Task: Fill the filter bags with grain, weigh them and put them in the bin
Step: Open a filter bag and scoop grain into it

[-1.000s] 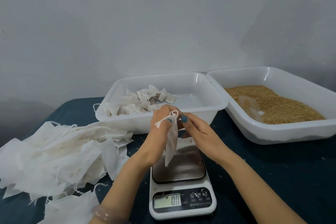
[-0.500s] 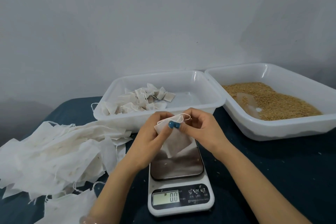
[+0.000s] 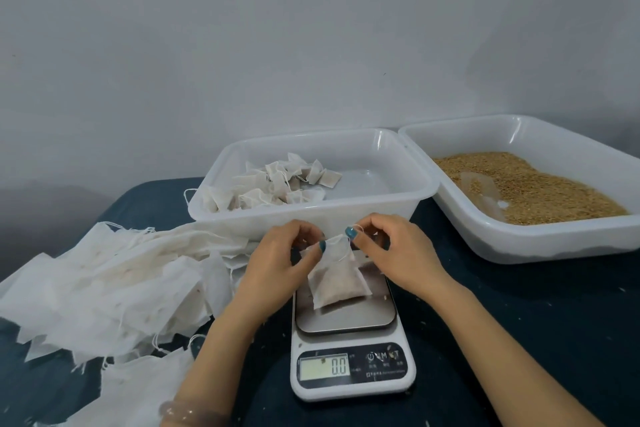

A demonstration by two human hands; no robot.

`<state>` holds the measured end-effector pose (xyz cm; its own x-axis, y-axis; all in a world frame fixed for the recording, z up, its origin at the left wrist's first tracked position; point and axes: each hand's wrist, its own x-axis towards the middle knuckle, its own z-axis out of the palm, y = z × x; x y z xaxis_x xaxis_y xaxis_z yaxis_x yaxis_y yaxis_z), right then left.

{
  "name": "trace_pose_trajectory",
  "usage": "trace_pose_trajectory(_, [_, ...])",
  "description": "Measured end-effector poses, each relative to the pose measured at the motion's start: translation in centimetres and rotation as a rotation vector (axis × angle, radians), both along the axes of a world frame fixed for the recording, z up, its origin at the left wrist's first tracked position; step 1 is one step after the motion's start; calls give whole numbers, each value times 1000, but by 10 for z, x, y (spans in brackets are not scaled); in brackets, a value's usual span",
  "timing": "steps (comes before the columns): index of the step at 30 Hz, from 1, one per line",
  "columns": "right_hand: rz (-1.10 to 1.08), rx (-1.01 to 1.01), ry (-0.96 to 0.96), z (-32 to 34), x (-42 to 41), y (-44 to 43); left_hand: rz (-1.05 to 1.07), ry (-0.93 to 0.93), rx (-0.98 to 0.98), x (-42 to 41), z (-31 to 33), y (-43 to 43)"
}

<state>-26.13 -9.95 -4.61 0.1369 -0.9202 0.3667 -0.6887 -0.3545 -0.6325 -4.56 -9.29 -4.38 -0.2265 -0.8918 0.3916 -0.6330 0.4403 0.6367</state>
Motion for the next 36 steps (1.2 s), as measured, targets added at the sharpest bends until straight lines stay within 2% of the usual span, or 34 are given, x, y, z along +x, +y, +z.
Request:
trace_pose_trajectory(8, [-113, -64, -144, -1, -6, -3, 65, -119, -63, 5, -8, -1])
trace_pose_trajectory(18, [-109, -84, -171, 1, -4, -2, 109, -200, -63, 8, -10, -4])
trace_pose_trajectory(25, [-95, -74, -207, 2, -1, -2, 68, -189, 20, 1, -13, -5])
trace_pose_trajectory(36, [-79, -79, -206, 4, 0, 0, 11, -70, -1, -12, -3, 4])
